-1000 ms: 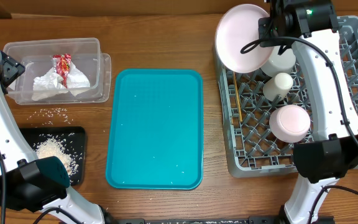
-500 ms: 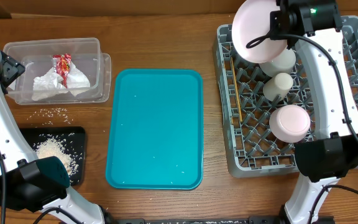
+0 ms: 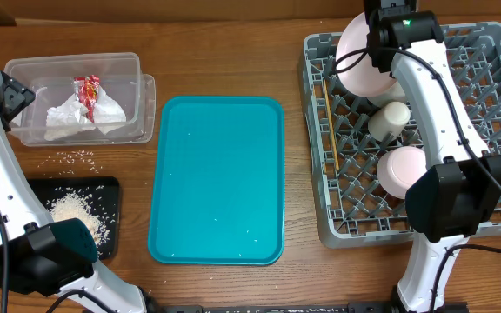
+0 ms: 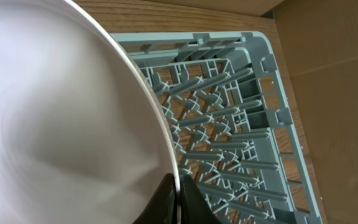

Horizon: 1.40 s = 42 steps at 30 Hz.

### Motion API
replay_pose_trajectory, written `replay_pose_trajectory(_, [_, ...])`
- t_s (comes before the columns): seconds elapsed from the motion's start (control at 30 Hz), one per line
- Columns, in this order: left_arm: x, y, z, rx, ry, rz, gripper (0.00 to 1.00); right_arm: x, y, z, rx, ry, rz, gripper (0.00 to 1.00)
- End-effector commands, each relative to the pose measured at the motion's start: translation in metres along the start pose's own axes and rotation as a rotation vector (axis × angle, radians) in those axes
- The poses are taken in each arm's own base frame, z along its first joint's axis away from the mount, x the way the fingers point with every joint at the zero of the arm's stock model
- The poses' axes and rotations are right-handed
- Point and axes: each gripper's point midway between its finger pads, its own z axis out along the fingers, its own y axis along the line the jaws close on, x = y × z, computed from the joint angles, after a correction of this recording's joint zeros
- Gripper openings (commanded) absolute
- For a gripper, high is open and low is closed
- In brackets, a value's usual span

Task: Sort waste into correct bins and load items into the dishwasher
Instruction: 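Lower the plate upright into the rack slots beside the chopsticks, then release the plate and pull the right gripper back right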

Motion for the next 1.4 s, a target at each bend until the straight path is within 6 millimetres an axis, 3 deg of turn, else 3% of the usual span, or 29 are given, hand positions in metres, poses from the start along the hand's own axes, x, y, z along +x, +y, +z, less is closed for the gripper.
replay_pose_trajectory(0.0, [-0.004,0.005,-0.009,0.009,-0.025,-0.033,1.0,-0.001,-0.003,-0.007,0.007,-0.01,0.011,0.04])
replay_pose_trajectory(0.1, [-0.004,0.005,-0.009,0.009,-0.025,-0.033,1.0,0.001,0.009,-0.012,-0.022,-0.007,-0.011,0.04])
replay_pose_trajectory(0.2, [-0.004,0.005,-0.009,0.009,-0.025,-0.033,1.0,0.0,0.029,-0.026,-0.05,-0.028,-0.022,0.11])
replay_pose_trajectory(0.33, [-0.004,0.005,-0.009,0.009,-0.025,-0.033,1.0,0.002,0.05,-0.041,-0.092,-0.042,-0.04,0.32])
replay_pose_trajectory(0.43, [-0.004,0.005,-0.009,0.009,-0.025,-0.033,1.0,0.006,0.066,-0.052,-0.166,-0.038,-0.06,0.68])
replay_pose_trajectory(0.57, [-0.004,0.005,-0.009,0.009,-0.025,-0.033,1.0,0.007,0.069,-0.073,-0.249,-0.031,0.012,0.78])
replay_pose_trajectory(0.67, [-0.004,0.005,-0.009,0.009,-0.025,-0.033,1.0,0.005,0.066,-0.104,-0.373,-0.034,0.07,1.0])
replay_pose_trajectory(0.83, [-0.004,0.005,-0.009,0.009,-0.025,-0.033,1.0,-0.003,0.055,-0.165,-0.616,-0.097,0.137,1.0])
replay_pose_trajectory(0.97, [-0.004,0.005,-0.009,0.009,-0.025,-0.033,1.0,0.002,0.031,-0.198,-0.688,-0.12,0.192,1.0])
replay_pose_trajectory(1.07, [-0.004,0.005,-0.009,0.009,-0.025,-0.033,1.0,0.021,0.005,-0.211,-0.673,-0.089,0.217,1.0])
replay_pose_trajectory(1.27, [-0.004,0.005,-0.009,0.009,-0.025,-0.033,1.0,0.066,-0.022,-0.214,-0.592,0.036,0.208,1.0])
replay_pose_trajectory(1.37, [-0.004,0.005,-0.009,0.009,-0.025,-0.033,1.0,0.078,-0.031,-0.216,-0.569,0.051,0.216,1.0])
